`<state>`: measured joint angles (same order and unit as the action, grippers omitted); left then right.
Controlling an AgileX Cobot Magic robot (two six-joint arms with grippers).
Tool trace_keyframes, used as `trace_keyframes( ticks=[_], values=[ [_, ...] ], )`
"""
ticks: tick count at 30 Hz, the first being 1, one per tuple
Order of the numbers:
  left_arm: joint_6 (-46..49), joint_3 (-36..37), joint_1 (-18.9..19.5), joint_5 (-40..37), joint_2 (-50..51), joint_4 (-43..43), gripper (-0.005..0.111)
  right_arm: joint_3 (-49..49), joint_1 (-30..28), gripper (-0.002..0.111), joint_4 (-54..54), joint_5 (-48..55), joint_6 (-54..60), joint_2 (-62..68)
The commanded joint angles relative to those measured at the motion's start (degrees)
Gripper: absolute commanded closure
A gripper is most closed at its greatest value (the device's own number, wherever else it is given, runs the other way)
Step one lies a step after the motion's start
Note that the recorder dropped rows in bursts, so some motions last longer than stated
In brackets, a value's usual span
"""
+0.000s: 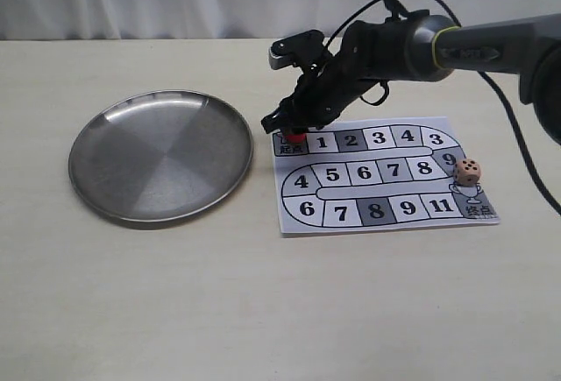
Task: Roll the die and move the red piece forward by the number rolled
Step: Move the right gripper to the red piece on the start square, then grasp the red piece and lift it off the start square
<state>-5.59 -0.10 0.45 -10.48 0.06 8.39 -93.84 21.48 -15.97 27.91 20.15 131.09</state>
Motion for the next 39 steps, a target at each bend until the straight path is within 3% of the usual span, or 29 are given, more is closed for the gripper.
trace_keyframes(
  ticks=[1, 13, 18, 28, 39],
  values=[
    [-0.1, 0.1, -0.5, 0.5, -0.1, -0.1, 0.107, -0.2, 0.0, 0.104, -0.3, -0.6, -0.6, -0.3],
    [-0.1, 0.1, -0.5, 0.5, -0.1, -0.1, 0.107, -0.2, 0.0, 0.104, 0.0, 2.8, -3.1, -4.5],
    [-0.1, 0.1, -0.5, 0.5, -0.1, -0.1, 0.107, -0.1, -0.2, 0.104, 8.8, 5.5, -8.3, -13.2],
    [-0.1, 0.1, -0.5, 0.5, -0.1, -0.1, 0.107, 5.6, -0.7, 0.104, 12.5, 1.2, -11.4, -2.2],
    [-0.1, 0.1, -0.5, 0.5, -0.1, -0.1, 0.107, 5.6, -0.7, 0.104, 12.5, 1.3, -12.0, -2.0]
  ],
)
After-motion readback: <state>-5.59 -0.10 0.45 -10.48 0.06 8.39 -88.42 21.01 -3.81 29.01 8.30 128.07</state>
